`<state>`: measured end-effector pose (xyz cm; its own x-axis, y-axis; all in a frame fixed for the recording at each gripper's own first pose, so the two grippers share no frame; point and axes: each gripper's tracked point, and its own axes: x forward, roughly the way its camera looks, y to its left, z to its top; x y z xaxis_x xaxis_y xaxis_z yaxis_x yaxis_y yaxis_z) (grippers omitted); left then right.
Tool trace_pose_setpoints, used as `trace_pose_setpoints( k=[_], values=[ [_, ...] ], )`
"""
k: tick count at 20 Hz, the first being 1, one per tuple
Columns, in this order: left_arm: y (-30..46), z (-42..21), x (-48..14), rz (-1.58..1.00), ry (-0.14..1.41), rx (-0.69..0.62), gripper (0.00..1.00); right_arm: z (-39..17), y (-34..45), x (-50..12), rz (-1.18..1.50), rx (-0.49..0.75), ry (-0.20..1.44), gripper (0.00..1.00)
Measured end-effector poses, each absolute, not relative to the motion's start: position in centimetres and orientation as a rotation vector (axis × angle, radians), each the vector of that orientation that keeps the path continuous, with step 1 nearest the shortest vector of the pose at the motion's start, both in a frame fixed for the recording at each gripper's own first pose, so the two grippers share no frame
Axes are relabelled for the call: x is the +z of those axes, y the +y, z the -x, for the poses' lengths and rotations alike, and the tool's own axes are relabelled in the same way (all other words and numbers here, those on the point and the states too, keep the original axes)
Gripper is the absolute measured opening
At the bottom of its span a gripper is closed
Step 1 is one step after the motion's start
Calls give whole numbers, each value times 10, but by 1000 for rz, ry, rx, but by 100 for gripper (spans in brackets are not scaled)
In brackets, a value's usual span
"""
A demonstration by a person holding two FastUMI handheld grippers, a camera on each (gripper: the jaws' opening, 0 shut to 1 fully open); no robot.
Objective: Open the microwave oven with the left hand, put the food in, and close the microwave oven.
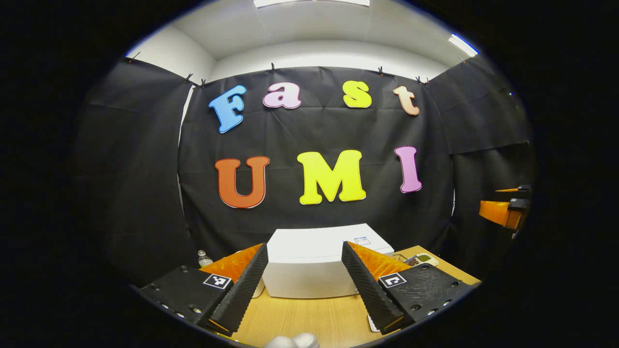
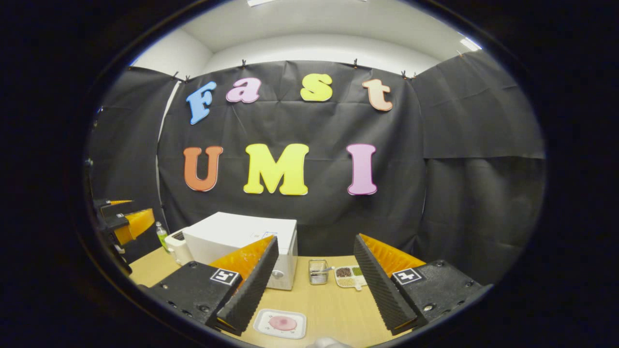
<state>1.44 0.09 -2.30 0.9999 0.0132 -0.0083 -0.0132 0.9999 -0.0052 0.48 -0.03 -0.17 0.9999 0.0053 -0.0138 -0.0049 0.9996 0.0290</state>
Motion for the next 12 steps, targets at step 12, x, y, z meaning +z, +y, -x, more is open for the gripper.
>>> trace_pose_setpoints(
  k=[12],
  values=[
    [-114, -116, -172, 70, 98, -109, 94, 9, -28, 20, 36, -19, 36, 92]
  ],
)
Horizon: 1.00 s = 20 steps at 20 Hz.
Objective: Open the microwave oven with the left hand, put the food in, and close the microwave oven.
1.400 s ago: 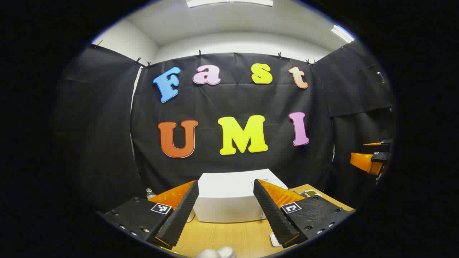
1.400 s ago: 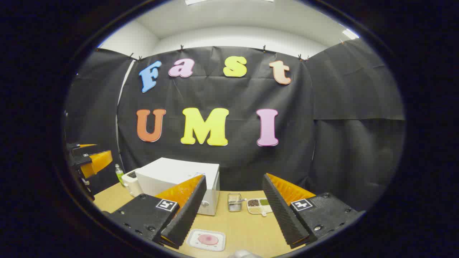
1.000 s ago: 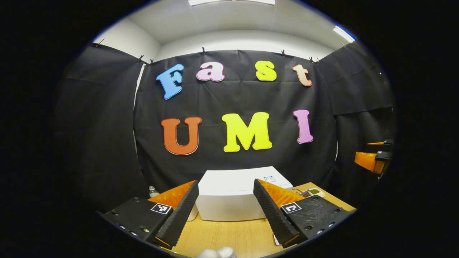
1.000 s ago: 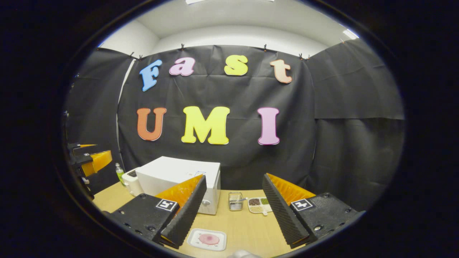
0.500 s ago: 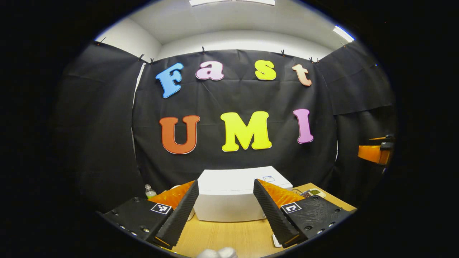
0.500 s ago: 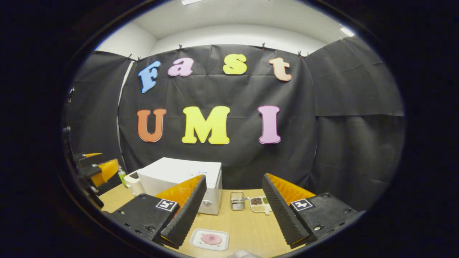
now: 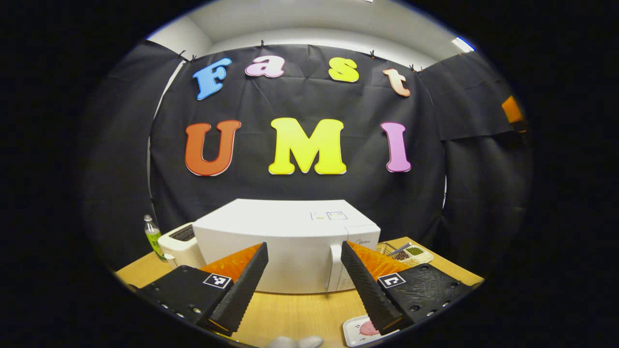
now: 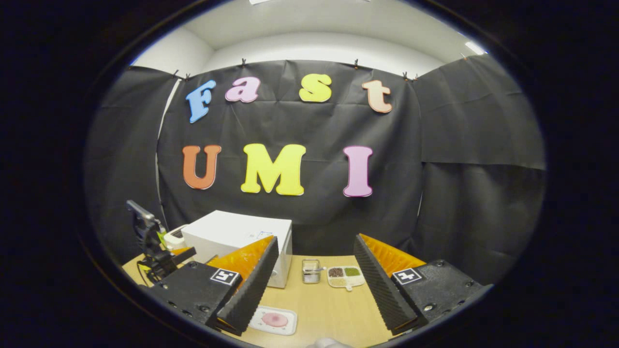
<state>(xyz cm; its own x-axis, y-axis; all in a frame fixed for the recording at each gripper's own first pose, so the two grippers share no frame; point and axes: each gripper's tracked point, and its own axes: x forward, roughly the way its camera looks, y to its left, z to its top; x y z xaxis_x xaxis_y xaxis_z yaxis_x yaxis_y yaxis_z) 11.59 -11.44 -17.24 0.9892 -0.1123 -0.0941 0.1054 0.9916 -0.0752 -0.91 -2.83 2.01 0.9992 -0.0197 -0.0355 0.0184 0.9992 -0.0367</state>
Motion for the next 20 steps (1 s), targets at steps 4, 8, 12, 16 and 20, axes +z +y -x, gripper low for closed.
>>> trace_pose_setpoints(
  k=[4, 8, 12, 16, 20],
  values=[
    [-155, -157, -229, 29, 179, -150, 94, 10, -45, 18, 53, -50, 71, 100],
    [-170, -186, -251, 7, 200, -148, 95, 11, -66, 10, 54, -93, 106, 100],
    [-168, -205, -264, 48, 240, -117, 75, 12, -78, 4, 41, -117, 121, 100],
    [-170, -210, -271, 100, 278, -120, 34, 9, -82, -1, 33, -117, 137, 100],
    [-170, -209, -280, 62, 280, -117, 18, 11, -78, -2, 29, -106, 134, 100]
  ],
)
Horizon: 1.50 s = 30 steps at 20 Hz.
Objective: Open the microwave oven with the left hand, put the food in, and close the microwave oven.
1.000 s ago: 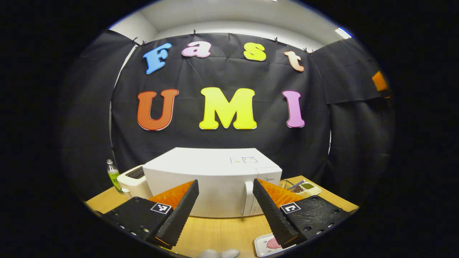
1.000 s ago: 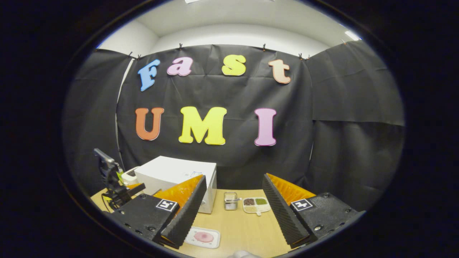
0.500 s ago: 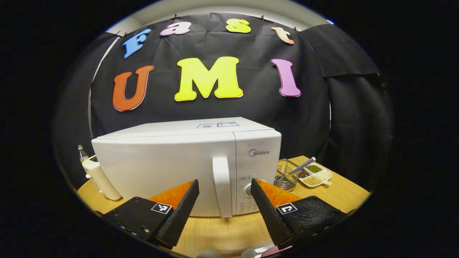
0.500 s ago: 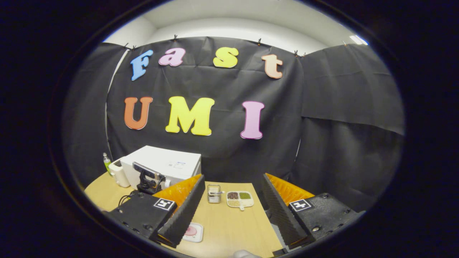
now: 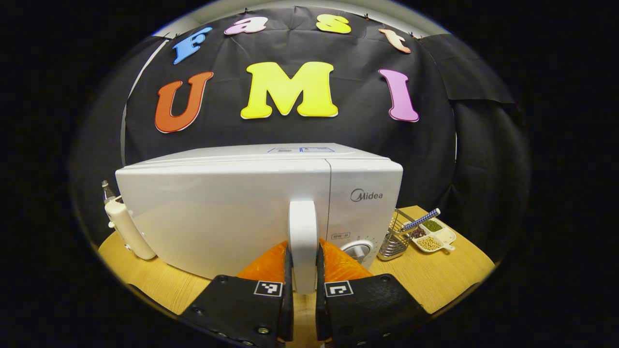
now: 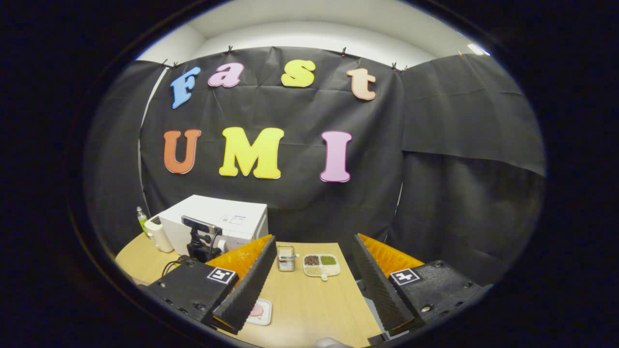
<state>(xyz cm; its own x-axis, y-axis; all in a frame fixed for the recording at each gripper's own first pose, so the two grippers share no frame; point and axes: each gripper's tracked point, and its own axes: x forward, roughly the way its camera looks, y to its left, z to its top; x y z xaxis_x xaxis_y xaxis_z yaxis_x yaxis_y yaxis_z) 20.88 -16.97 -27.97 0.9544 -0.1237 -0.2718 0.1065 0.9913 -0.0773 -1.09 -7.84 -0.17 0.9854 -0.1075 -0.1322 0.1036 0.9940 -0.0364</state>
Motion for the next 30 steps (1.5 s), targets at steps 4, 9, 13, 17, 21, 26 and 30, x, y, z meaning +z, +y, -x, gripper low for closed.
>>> trace_pose_setpoints(
  k=[4, 9, 13, 17, 21, 26, 30],
  values=[
    [-170, -207, -280, 69, 298, -157, 16, 16, -75, 1, 22, -104, 127, 100],
    [-169, -204, -280, 63, 308, -183, 17, 25, -70, 0, 23, -102, 122, 100],
    [-169, -196, -280, 48, 311, -210, 17, 25, -61, 0, 11, -85, 115, 100],
    [-169, -191, -278, 69, 321, -229, 17, 22, -54, -2, -8, -69, 111, 100],
    [-167, -188, -276, 55, 299, -224, 14, 20, -55, -3, -11, -75, 113, 100],
    [-147, -174, -276, 22, 269, -136, 10, 21, -55, -5, 7, -77, 126, 100],
    [-115, -155, -331, 161, 427, -77, 0, 18, -53, -8, 38, -61, 138, 100]
  ],
)
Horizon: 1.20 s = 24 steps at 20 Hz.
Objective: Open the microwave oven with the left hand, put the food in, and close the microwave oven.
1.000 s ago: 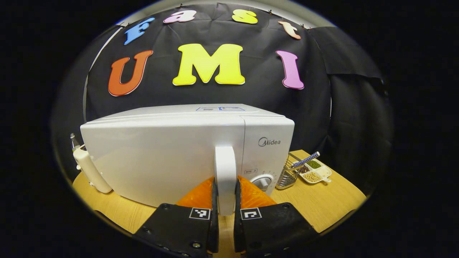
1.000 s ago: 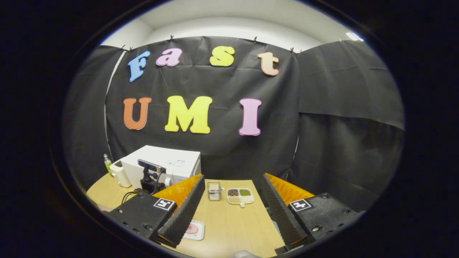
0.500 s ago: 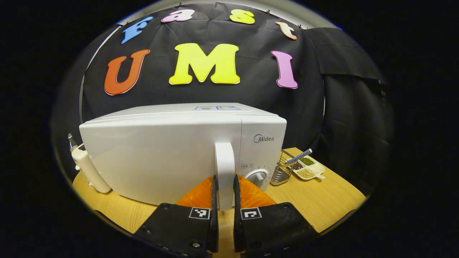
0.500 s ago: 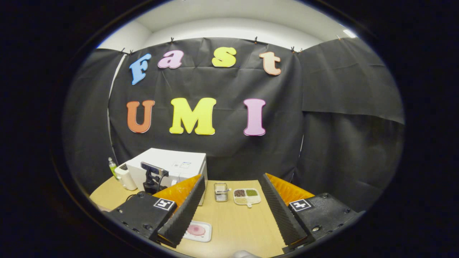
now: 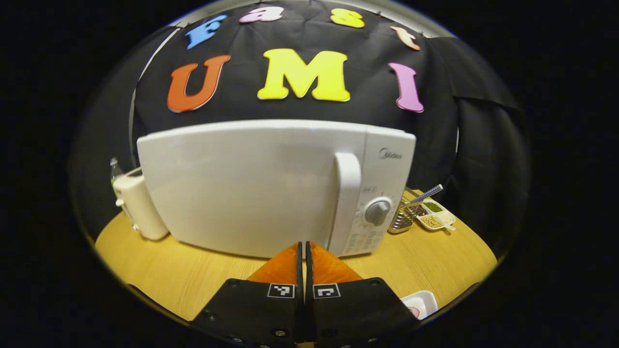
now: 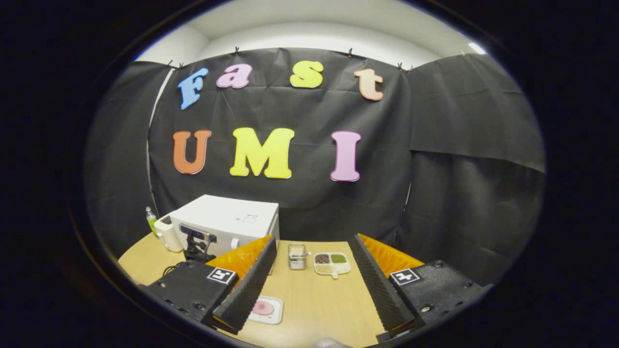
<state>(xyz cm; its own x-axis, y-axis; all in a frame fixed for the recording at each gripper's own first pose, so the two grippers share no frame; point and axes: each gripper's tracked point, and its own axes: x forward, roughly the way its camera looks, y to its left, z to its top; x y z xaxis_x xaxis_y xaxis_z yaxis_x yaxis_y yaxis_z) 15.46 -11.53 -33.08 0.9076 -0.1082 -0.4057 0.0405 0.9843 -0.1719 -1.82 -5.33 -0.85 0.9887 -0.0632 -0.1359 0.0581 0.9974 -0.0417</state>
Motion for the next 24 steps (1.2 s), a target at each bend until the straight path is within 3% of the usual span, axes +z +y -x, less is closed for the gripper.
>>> trace_pose_setpoints(
  k=[2, 4, 5, 6, 7, 9, 18, 21, 22, 23, 24],
  values=[
    [-107, -159, -318, 119, 343, -68, 0, 19, -52, -13, 44, -53, 154, 100],
    [-131, -155, -296, 123, 266, -151, 2, 17, -53, -19, 60, -48, 170, 100],
    [-140, -156, -290, 114, 244, -179, 15, 15, -55, -22, 61, -48, 179, 100],
    [-146, -156, -286, 90, 239, -192, 18, 14, -54, -22, 52, -42, 184, 100],
    [-149, -158, -286, 64, 227, -185, 55, 14, -52, -22, 46, -38, 182, 100],
    [-151, -166, -277, 38, 204, -170, 84, 12, -54, -24, 61, -40, 183, 100],
    [-165, -214, -262, 45, 186, -140, 84, 5, -63, -38, 64, -51, 230, 100],
    [-166, -214, -264, 45, 191, -104, 48, 0, -65, -43, 57, -51, 246, 100],
    [-170, -214, -264, 55, 197, -111, 48, -1, -65, -42, 54, -51, 245, 100],
    [-169, -212, -265, 44, 195, -107, 24, -1, -64, -43, 56, -49, 247, 100],
    [-168, -211, -264, 45, 201, -111, 9, -2, -65, -43, 58, -48, 246, 100]
  ],
)
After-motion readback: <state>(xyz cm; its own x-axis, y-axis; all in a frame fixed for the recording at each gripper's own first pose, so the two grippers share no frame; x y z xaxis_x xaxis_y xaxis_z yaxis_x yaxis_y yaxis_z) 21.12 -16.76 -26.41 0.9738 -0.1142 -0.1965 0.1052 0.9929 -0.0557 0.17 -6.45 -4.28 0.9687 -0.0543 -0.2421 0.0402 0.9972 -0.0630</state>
